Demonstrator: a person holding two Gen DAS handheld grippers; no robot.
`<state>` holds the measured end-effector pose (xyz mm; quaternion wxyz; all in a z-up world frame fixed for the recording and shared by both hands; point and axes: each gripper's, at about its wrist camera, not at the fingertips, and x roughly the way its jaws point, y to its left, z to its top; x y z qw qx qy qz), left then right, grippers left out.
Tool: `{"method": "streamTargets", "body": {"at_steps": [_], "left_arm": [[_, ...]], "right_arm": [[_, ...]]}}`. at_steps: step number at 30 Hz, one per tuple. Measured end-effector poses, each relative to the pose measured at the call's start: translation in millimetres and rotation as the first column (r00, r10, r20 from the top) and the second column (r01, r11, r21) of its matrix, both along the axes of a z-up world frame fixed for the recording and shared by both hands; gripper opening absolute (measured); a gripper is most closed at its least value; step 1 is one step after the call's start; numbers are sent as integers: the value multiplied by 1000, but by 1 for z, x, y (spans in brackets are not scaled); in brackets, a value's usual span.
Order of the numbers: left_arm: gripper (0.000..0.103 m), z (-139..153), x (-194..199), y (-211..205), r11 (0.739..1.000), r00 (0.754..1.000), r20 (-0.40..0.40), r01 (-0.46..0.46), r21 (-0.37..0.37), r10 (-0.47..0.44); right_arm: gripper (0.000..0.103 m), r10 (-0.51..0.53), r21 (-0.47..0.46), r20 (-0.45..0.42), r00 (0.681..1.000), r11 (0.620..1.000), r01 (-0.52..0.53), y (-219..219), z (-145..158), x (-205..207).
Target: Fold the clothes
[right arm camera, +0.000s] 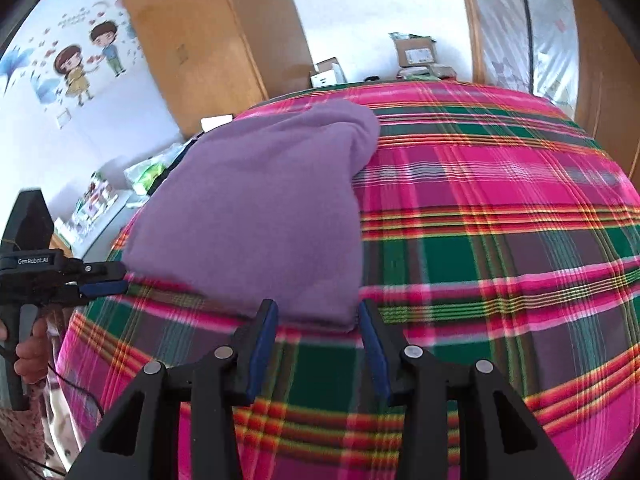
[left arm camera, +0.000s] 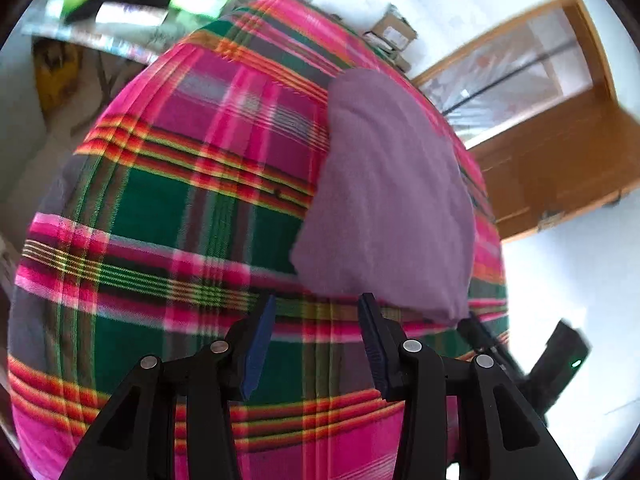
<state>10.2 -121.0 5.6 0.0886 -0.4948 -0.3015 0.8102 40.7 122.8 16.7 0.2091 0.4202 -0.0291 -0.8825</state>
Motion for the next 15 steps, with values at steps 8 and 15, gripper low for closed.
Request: {"method": "streamTargets", "body": {"at_steps": [8,15], "left_arm": [[45,7,10,30,981,999,-48,1,-194,-11],[47,-2,28,24,948,998,-52,10,-317,-28]], "right_arm": [[43,16,32,30,999,999,-17,-12,-7,11],[46,13,79,19,1000,997,-15,-27,-6,21]]}}
